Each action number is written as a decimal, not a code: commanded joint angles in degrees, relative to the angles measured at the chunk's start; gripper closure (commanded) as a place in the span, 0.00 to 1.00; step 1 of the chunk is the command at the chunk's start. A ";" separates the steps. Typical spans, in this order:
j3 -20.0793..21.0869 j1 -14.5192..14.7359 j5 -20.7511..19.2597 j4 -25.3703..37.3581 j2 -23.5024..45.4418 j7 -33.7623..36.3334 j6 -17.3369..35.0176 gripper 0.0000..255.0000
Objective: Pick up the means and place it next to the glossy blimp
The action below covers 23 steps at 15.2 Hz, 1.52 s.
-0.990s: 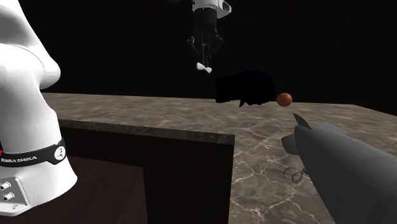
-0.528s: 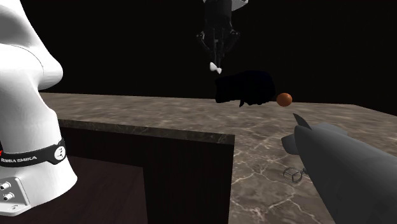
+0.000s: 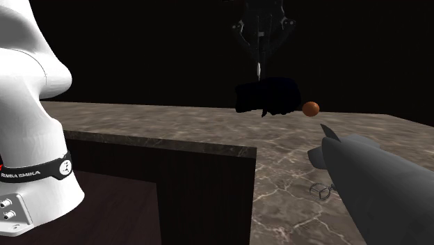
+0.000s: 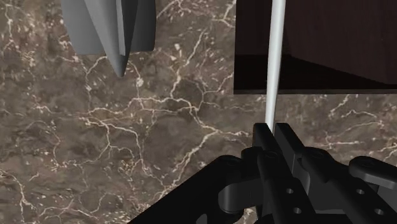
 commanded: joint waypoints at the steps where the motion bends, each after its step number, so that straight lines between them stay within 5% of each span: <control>1: -0.86 -0.72 0.07 0.88 1.27 -1.70 0.47 1.00; 23: -1.10 -0.92 0.48 -11.05 5.90 -1.48 16.99 1.00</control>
